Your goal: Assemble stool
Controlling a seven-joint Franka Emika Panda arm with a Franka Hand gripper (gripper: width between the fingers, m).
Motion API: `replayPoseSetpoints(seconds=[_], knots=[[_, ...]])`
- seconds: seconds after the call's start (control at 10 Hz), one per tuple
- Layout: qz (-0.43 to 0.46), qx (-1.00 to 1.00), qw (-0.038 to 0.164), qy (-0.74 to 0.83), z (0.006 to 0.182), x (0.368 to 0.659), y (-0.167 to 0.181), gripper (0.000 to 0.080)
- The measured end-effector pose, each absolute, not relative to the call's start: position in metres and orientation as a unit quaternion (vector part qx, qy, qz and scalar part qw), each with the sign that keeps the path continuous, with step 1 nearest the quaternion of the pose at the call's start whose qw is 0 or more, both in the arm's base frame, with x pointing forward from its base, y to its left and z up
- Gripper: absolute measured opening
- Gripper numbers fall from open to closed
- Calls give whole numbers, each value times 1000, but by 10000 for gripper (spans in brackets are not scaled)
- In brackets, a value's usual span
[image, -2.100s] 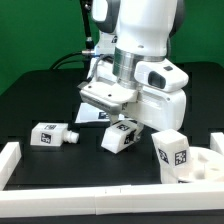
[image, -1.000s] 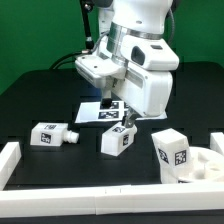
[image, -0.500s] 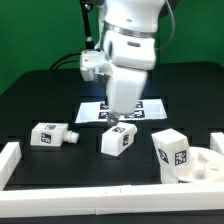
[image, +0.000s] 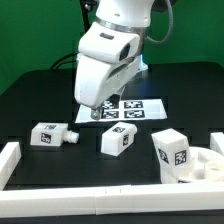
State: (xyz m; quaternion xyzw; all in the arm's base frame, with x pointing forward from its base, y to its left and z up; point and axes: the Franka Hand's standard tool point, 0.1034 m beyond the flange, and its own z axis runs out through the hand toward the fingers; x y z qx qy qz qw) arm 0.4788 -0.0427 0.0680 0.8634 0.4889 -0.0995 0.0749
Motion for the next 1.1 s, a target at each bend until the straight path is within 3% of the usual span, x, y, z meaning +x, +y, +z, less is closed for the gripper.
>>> replayPoseSetpoints(seconds=[0.4, 0.8, 1.1], knots=[[-79, 972, 69, 210, 62, 474, -37, 649], [-71, 989, 70, 110, 61, 474, -33, 649], [-64, 993, 32, -89, 58, 480, -37, 649]])
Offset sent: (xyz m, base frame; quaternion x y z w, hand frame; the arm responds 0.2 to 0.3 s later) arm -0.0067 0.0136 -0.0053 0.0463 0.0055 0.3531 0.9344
